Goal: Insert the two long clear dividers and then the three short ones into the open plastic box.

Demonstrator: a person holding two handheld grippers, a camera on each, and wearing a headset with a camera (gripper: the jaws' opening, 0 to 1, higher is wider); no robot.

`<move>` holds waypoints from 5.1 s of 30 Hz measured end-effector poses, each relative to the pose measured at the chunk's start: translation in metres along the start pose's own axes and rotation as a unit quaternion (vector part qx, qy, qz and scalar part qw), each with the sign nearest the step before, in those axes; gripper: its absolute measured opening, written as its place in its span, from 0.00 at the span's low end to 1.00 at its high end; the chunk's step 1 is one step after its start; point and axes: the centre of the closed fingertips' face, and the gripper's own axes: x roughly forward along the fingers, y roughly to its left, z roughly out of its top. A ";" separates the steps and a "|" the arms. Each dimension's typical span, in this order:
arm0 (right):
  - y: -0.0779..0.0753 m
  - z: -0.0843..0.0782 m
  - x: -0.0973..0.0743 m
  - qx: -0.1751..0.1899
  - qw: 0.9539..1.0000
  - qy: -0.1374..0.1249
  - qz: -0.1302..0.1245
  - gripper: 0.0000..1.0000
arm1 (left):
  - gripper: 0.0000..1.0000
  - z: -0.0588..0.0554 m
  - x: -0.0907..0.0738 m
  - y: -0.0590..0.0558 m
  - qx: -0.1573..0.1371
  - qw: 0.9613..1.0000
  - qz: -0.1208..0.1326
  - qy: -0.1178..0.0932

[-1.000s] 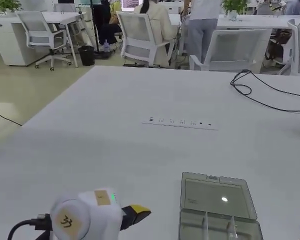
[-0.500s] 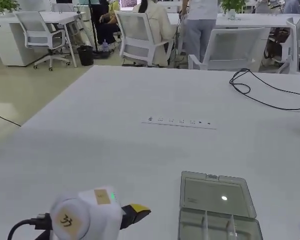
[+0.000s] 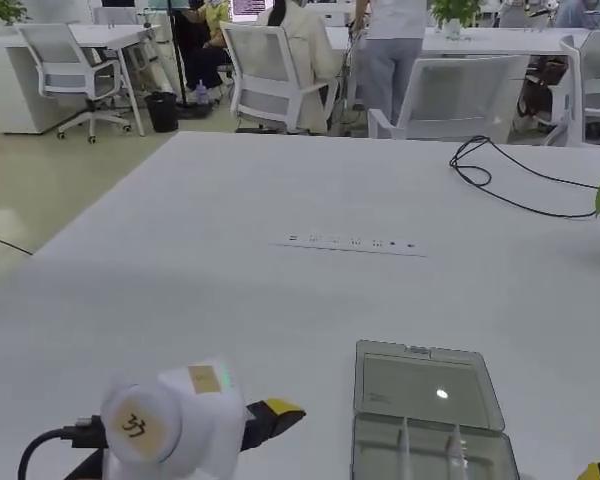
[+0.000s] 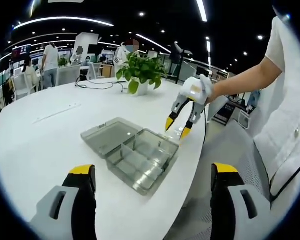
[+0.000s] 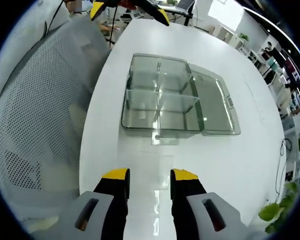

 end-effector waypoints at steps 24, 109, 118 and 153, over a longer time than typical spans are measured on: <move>0.010 0.135 -0.070 -0.076 0.989 -0.075 -0.105 0.33 | 0.60 0.056 0.039 -0.043 -0.233 0.966 -0.100 -0.051; 0.052 0.189 -0.088 -0.014 0.968 -0.181 0.173 0.03 | 0.00 0.051 0.018 -0.090 0.117 0.974 -0.178 -0.079; 0.050 0.192 -0.084 -0.014 0.969 -0.183 0.165 0.03 | 0.01 0.046 0.017 -0.088 0.125 0.975 -0.170 -0.077; -0.028 0.198 -0.044 0.062 0.976 -0.202 0.057 0.03 | 0.76 0.006 -0.003 -0.028 0.097 0.992 -0.065 -0.055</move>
